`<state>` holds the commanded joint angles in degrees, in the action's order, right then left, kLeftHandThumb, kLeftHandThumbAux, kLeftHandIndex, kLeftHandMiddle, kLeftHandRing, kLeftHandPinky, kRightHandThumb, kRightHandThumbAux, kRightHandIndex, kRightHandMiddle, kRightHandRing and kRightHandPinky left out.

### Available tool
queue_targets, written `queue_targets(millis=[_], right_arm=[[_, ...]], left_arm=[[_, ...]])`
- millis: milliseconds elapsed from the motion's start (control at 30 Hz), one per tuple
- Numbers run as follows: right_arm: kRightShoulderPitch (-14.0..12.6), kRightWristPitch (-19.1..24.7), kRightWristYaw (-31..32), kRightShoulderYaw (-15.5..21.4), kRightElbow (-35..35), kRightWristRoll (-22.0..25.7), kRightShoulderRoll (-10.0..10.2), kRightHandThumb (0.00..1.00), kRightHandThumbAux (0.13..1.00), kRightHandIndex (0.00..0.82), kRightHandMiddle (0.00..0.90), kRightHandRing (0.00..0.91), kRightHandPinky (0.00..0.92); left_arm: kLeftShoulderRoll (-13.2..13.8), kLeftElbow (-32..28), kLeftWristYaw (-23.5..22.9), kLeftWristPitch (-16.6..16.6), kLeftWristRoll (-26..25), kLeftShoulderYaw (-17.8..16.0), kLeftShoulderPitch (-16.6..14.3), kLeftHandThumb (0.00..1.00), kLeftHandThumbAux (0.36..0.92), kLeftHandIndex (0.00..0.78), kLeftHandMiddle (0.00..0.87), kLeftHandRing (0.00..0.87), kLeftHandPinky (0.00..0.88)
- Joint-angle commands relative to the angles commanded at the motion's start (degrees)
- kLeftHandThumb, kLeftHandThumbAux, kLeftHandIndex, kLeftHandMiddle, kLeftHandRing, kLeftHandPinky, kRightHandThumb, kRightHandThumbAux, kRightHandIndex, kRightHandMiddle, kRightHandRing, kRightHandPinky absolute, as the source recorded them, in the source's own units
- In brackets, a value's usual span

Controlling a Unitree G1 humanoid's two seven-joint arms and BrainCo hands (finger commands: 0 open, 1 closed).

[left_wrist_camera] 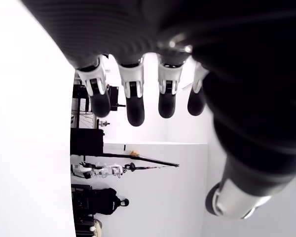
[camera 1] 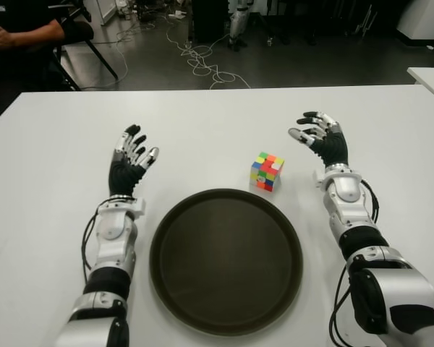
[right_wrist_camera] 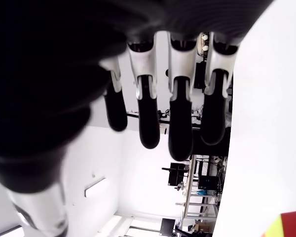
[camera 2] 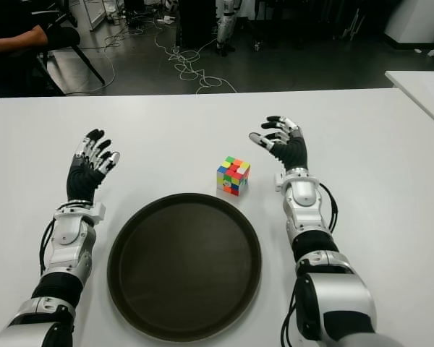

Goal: Pick up the Rubik's Cube and put it in the plate

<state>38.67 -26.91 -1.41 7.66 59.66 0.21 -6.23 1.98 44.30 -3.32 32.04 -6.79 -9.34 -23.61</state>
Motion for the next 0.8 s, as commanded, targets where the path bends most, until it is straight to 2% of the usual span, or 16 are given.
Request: queue_targets(millis=[233,400,533,800], right_arm=[[-1.35,-2.68,-5.53,-5.59,-1.08,-8.50,-1.52,0.000,0.783,0.242,0.324,0.349,0.360],[-1.69,-4.00,-9.91,-10.83,-1.26,-16.24,-3.99,0.000,0.800,0.194,0.259,0.283,0.305],[-1.59,-4.40,-10.42,-13.04,-1.10,-18.99,-5.22,0.000,0.798,0.157,0.213,0.241,0.267],[-1.45,-5.13,-9.88,-16.74,-1.01,-22.36,-7.02,0.000,0.734,0.092,0.128,0.162,0.183]], left_arm=[[-0.07,-0.43,-0.09,0.42,0.12,0.23,0.19,0.017,0.769,0.049,0.120,0.104,0.097],[-0.13,-0.34,-0.09,0.54,-0.09,0.17,0.19,0.030,0.778,0.052,0.124,0.111,0.111],[-0.09,-0.34,-0.07,0.58,0.03,0.26,0.21,0.038,0.780,0.050,0.120,0.109,0.113],[0.03,-0.85,0.00,0.52,0.47,0.60,0.27,0.027,0.779,0.045,0.111,0.098,0.098]])
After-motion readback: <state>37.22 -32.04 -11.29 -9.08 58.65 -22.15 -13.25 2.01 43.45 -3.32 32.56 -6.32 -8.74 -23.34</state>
